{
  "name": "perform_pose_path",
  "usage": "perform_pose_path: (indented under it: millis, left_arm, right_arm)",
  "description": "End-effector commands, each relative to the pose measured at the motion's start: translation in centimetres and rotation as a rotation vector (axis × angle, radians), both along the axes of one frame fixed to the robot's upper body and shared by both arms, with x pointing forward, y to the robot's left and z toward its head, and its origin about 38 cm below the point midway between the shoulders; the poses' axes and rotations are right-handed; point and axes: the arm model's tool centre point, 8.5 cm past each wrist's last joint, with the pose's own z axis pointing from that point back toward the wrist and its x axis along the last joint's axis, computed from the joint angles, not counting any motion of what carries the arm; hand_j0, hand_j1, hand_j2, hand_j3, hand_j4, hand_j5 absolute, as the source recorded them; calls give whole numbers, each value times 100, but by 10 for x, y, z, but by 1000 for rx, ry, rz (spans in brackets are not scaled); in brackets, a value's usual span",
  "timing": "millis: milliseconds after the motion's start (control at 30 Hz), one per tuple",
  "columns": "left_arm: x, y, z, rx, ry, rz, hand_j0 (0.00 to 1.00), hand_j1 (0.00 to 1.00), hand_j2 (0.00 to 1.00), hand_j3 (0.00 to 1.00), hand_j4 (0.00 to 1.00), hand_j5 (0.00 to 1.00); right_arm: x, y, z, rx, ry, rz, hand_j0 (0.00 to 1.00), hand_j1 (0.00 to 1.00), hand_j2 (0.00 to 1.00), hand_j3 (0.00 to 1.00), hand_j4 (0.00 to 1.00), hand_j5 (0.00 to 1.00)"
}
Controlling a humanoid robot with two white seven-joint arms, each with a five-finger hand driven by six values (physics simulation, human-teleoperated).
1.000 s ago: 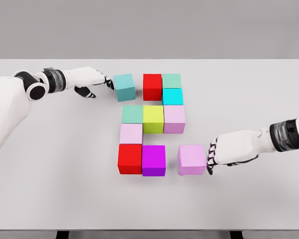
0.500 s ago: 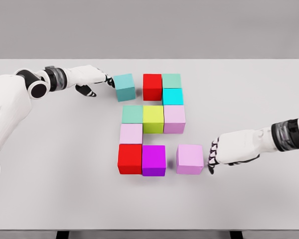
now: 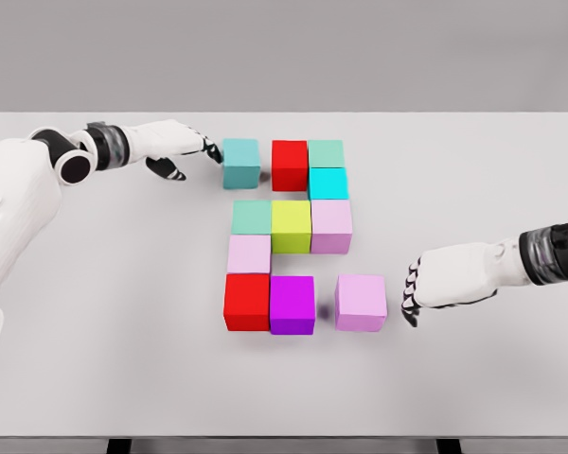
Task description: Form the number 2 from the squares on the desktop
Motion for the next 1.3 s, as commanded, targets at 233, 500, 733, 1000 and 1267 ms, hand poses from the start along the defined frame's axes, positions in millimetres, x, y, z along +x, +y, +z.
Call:
perform_pose_path:
  millis: [233,500,733,1000,1267]
  left_arm:
    - [1,-2,1,-11,-1,2,75,75,75,75,75,75]
    - [1,-2,0,-11,0,3,75,75,75,75,75,75]
    - [1,7,2,-13,-3,20,76,76,76,76,76,76]
    - [1,14,2,-9,-3,32,78,78,78,78,78,78]
    - [-3,13,-1,-25,1,26,78,78,78,78,78,78]
  right_arm:
    - [4,8,-3,-8,-16,18,45,45,45,45,45,45]
    - [7,7,-8,-97,-96,56,46,46,46,46,46,46]
    - [8,10,-10,-122,-121,74,46,46,46,46,46,46]
    - [9,18,-16,-148,-144,108,46,46,46,46,46,46]
    - [9,19,-14,-147,-150,112,46,46,46,46,46,46]
